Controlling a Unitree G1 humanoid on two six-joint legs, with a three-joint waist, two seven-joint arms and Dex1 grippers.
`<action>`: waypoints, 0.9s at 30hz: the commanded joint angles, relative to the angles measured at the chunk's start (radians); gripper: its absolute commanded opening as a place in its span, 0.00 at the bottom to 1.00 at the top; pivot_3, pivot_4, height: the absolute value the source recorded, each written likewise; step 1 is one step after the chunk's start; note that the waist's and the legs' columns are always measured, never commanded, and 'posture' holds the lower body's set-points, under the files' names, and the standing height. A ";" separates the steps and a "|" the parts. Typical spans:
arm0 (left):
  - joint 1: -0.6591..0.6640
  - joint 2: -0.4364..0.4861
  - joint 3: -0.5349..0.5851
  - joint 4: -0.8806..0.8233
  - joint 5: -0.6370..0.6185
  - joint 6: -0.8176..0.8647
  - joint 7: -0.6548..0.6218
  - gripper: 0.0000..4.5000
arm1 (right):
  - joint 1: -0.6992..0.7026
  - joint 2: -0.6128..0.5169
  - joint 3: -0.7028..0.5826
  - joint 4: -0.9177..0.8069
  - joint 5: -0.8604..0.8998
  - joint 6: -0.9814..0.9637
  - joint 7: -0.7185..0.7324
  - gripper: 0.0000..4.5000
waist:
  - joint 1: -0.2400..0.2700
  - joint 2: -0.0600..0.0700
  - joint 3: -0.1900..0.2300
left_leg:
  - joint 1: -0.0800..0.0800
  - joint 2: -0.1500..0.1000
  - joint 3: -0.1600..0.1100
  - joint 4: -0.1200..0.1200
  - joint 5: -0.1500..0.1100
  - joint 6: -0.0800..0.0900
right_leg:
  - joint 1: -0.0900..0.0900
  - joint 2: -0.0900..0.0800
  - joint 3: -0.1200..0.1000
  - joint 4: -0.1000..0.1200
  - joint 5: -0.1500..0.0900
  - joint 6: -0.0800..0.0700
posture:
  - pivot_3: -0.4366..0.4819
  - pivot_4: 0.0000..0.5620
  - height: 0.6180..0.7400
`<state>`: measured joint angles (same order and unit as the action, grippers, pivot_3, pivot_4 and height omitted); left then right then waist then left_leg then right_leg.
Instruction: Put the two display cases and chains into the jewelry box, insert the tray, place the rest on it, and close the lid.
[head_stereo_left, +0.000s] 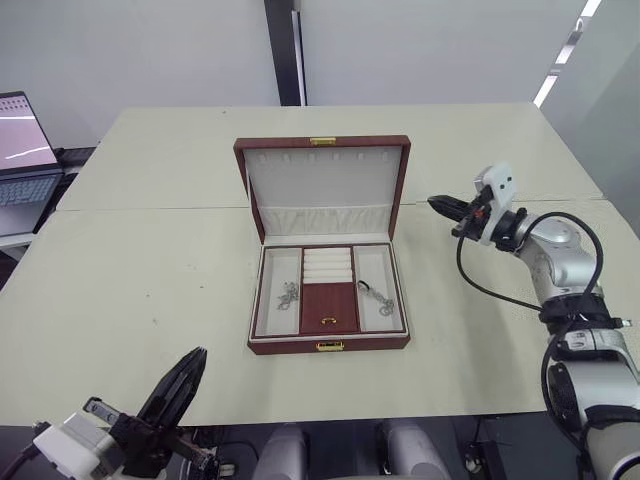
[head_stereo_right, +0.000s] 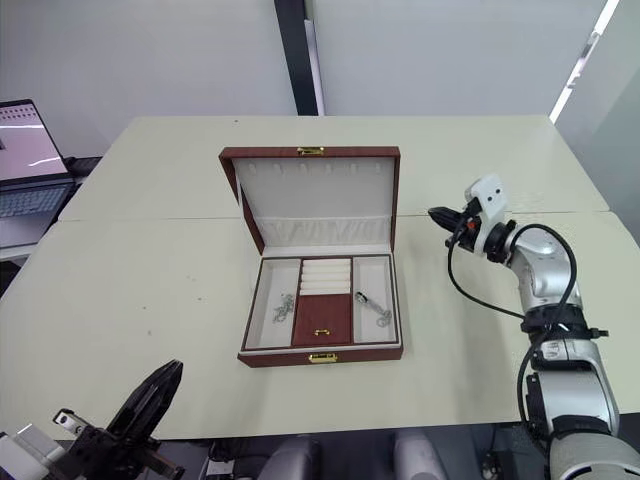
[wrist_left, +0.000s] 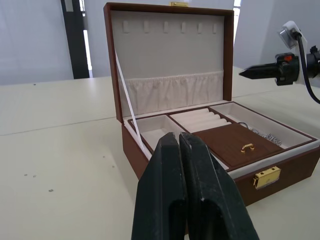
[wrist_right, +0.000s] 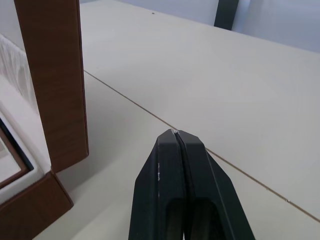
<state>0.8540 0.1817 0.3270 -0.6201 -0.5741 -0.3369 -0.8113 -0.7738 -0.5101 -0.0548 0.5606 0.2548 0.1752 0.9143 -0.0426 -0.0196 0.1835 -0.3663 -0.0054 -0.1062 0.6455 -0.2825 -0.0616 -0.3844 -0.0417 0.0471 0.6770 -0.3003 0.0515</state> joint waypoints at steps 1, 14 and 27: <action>0.012 0.005 0.016 0.014 -0.016 -0.042 -0.012 0.01 | -0.067 0.017 -0.016 0.038 0.002 -0.053 0.002 0.00 | -0.002 0.000 0.000 | 0.000 0.000 0.000 0.000 0.000 0.000 | 0.000 0.000 0.000 0.000 0.000 0.000 | 0.48 0.27 1.00; 0.018 0.001 -0.017 0.066 -0.006 -0.101 -0.035 0.01 | -0.334 0.142 -0.021 0.411 -0.054 -0.257 -0.049 0.00 | -0.015 0.001 0.000 | 0.000 0.000 0.000 0.000 0.000 0.000 | -0.001 0.000 0.000 0.001 0.000 0.000 | 0.48 0.27 1.00; 0.008 0.020 -0.044 0.031 0.024 -0.083 0.024 0.01 | -0.338 0.169 -0.048 0.359 0.026 -0.194 0.134 0.00 | -0.015 0.001 0.001 | 0.000 0.000 0.000 0.000 0.000 0.000 | -0.001 0.000 0.000 0.002 0.000 0.000 | 0.48 0.27 1.00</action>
<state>0.8542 0.1943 0.2870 -0.5738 -0.5489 -0.4068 -0.7947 -1.1076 -0.3387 -0.0819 0.9742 0.2552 -0.0328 1.0143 -0.0578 -0.0184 0.1841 -0.3664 -0.0049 -0.1066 0.6452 -0.2826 -0.0614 -0.3856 -0.0417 0.0469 0.6788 -0.3002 0.0512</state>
